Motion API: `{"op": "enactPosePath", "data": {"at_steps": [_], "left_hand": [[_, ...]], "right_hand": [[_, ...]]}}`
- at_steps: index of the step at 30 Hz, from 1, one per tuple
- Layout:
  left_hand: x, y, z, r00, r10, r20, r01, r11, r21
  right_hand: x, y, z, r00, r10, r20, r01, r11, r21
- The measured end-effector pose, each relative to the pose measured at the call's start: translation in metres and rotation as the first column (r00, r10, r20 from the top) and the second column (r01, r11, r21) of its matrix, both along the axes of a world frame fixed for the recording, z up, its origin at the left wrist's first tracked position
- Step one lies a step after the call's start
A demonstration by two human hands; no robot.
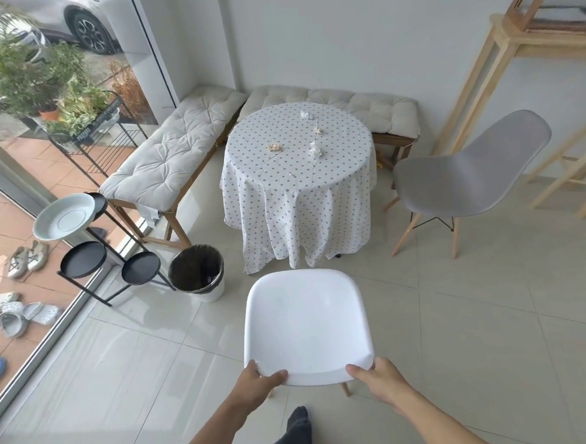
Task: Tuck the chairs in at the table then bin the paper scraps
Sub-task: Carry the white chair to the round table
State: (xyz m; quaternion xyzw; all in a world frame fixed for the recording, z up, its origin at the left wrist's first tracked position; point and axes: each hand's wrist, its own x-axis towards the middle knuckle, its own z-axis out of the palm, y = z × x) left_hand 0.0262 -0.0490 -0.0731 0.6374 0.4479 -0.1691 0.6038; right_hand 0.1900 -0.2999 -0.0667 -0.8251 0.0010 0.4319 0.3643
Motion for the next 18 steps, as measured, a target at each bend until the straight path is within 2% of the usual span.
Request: {"op": "enactPosePath", "data": {"at_steps": [8,18], "left_hand": [[0.011,0.018,-0.003,0.995,-0.034,0.091,0.036,0.999,-0.022],[0.044,0.039,0.001,0.992,-0.021,0.127,0.025,0.999,-0.023]], "right_hand": [[0.014,0.010,0.004,0.998,0.023,0.065,-0.021,0.999,-0.025],[0.044,0.027,-0.017,0.997,-0.068,0.040,0.062,0.988,0.141]]}}
